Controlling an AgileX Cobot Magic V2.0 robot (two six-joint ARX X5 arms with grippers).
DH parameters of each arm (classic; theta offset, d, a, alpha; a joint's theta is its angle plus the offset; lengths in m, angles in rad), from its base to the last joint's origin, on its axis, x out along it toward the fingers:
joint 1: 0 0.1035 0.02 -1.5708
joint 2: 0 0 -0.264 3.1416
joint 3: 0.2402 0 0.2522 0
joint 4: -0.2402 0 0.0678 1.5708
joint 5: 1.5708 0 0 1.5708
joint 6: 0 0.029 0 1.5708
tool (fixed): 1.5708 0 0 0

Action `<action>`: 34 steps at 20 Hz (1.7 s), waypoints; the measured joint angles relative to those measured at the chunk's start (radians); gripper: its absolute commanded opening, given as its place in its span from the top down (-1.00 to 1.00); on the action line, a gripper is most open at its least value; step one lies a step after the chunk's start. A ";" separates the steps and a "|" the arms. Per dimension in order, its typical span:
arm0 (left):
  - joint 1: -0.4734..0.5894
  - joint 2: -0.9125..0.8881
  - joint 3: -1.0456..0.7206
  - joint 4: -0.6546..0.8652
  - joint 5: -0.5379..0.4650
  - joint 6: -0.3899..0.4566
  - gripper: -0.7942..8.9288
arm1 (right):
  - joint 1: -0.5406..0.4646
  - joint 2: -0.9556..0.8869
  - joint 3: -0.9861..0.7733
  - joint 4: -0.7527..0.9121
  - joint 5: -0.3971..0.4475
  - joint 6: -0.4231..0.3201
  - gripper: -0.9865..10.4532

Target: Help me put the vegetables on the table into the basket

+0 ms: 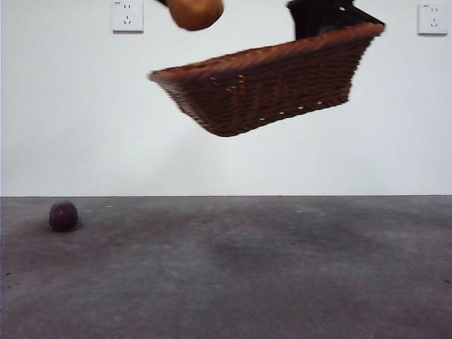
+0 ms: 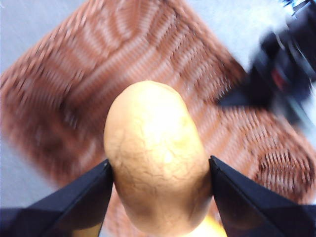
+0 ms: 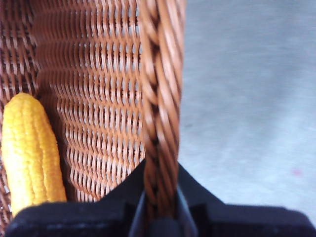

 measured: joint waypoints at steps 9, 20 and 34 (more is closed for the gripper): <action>0.100 0.117 -0.002 -0.095 0.039 0.039 -0.15 | 0.075 0.000 0.000 0.000 0.004 0.037 0.85; 0.134 -0.040 -0.002 0.026 0.039 -0.013 -0.20 | 0.032 0.000 0.000 0.000 0.035 0.056 0.85; 0.570 0.351 0.001 -0.011 -0.018 0.011 -0.20 | -0.097 0.000 0.000 0.000 0.034 0.052 0.85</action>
